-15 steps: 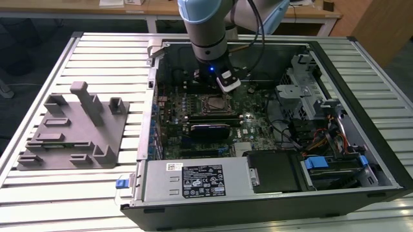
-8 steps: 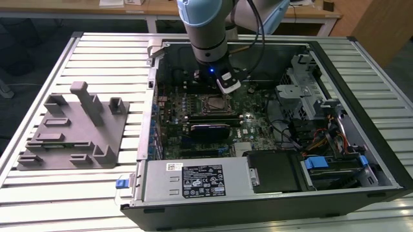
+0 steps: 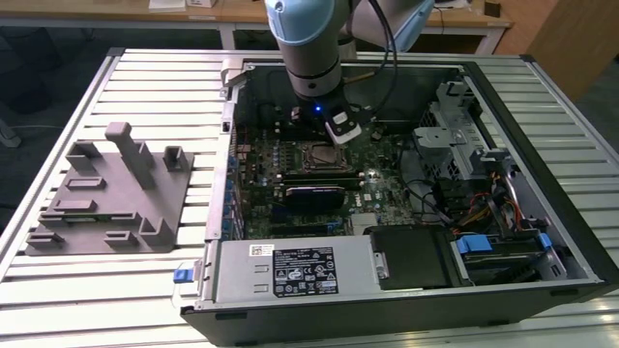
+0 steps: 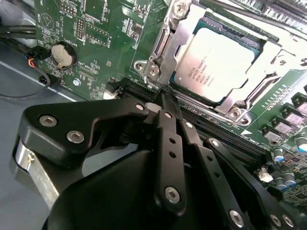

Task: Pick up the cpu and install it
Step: 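Install the first cpu locking lever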

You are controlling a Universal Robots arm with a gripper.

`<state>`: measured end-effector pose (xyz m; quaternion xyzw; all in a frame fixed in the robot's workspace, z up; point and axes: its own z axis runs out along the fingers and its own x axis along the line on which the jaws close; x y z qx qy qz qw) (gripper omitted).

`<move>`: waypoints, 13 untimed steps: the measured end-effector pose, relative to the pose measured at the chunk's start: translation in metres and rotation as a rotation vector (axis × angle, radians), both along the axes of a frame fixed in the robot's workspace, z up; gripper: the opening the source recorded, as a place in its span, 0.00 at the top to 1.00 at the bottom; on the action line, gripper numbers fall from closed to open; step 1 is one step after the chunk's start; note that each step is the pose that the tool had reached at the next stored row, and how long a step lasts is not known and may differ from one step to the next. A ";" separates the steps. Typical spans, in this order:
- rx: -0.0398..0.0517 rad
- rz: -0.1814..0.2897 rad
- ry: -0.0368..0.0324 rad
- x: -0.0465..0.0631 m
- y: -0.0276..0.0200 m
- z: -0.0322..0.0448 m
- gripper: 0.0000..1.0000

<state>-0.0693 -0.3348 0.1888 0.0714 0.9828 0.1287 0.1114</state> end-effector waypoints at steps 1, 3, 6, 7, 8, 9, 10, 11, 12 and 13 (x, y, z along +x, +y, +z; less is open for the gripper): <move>0.0033 0.000 0.0000 0.000 -0.0009 -0.0001 0.89; 0.0098 0.000 -0.0001 0.001 -0.0020 -0.0002 0.89; 0.0101 0.000 0.0000 0.001 -0.0020 0.0013 0.89; 0.0101 0.000 0.0000 0.001 -0.0020 0.0031 0.89; 0.0102 0.000 -0.0001 0.001 -0.0020 0.0051 0.89; 0.0101 0.000 0.0000 0.001 -0.0020 0.0073 0.89; 0.0101 0.000 0.0000 0.001 -0.0020 0.0093 0.89; 0.0101 0.000 0.0000 0.001 -0.0020 0.0109 0.89; 0.0101 0.000 0.0000 0.001 -0.0020 0.0125 0.89; 0.0101 0.000 0.0000 0.001 -0.0020 0.0137 0.89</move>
